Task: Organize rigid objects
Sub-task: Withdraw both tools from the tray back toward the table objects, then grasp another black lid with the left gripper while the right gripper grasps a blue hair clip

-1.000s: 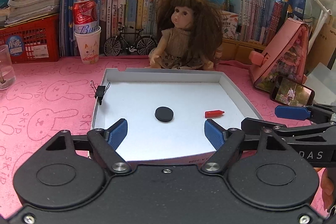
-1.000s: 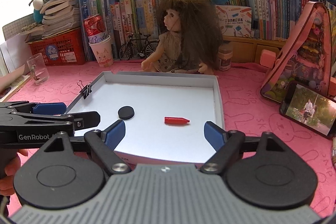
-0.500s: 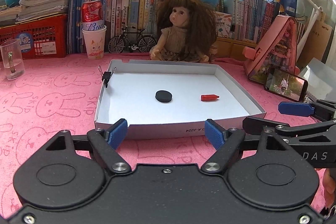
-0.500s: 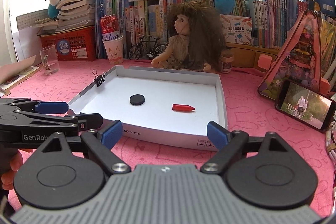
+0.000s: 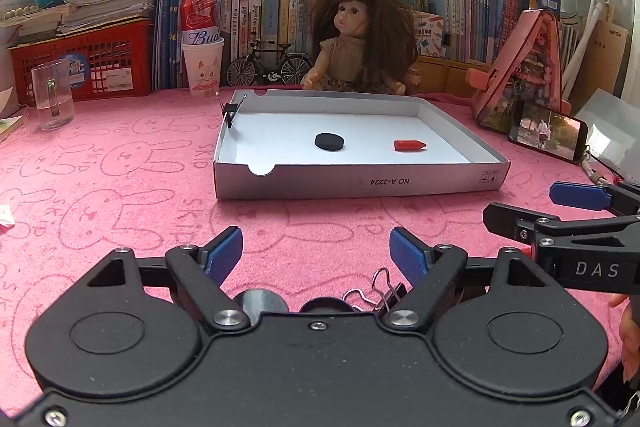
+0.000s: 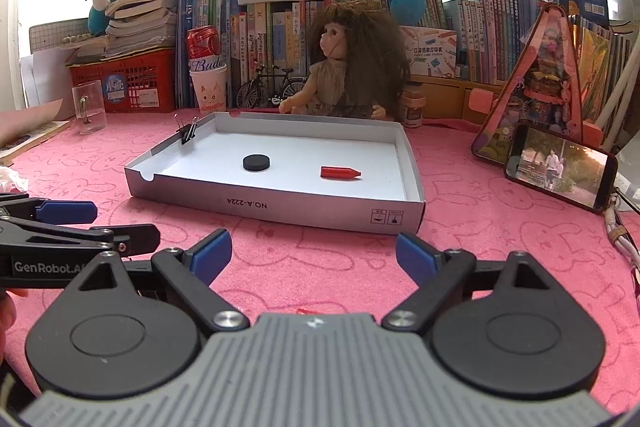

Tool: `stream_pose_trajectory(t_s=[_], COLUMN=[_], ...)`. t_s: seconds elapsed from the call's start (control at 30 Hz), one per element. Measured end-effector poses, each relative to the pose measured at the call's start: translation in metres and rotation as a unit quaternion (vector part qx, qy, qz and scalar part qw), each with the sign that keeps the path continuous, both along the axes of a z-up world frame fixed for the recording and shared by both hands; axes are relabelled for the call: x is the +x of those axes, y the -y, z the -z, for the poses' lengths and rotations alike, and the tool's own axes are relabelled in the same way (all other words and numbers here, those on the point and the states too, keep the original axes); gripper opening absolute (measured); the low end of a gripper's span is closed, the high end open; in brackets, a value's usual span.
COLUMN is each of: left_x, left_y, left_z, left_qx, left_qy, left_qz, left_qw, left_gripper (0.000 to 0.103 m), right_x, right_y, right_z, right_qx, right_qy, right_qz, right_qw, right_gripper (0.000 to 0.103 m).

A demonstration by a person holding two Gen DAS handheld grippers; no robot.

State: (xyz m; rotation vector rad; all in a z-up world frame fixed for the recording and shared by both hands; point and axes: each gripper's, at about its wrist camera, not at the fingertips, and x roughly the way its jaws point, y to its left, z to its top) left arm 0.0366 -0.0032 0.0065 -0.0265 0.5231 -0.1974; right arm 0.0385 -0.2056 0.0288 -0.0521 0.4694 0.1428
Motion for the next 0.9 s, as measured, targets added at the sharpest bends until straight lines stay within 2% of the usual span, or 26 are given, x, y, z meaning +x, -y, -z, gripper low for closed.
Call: stream_pose_trajectory(t_s=[0.13, 0.4, 0.53, 0.6, 0.7, 0.9], left_x=[-0.016, -0.047, -0.054, -0.055, -0.057, -0.06], left_y=[-0.01, -0.028, -0.033, -0.035, -0.038, -0.04], left_z=[0.003, 0.003, 0.007, 0.009, 0.014, 0.02], left_qx=[0.005, 0.002, 0.009, 0.016, 0.024, 0.037], left_qy=[0.023, 0.066, 0.063, 0.056, 0.047, 0.042], left_qz=[-0.004, 0.009, 0.009, 0.005, 0.0, -0.003], left_qw=[0.9997, 0.9978, 0.998, 0.9983, 0.9986, 0.9985], left_gripper=[0.079, 0.069, 0.06, 0.049, 0.043, 0.041], right_x=[-0.012, -0.032, -0.037, -0.04, -0.042, -0.045], right_y=[0.007, 0.02, 0.027, 0.03, 0.032, 0.034], right_z=[0.012, 0.021, 0.024, 0.025, 0.027, 0.031], right_qx=[0.003, -0.003, -0.002, -0.004, -0.004, -0.004], right_qy=[0.01, 0.033, 0.034, 0.034, 0.03, 0.024], right_qz=[0.016, 0.027, 0.031, 0.03, 0.028, 0.036], right_qw=[1.0, 0.999, 0.999, 0.999, 0.999, 0.999], right_gripper=[0.094, 0.094, 0.094, 0.094, 0.092, 0.083])
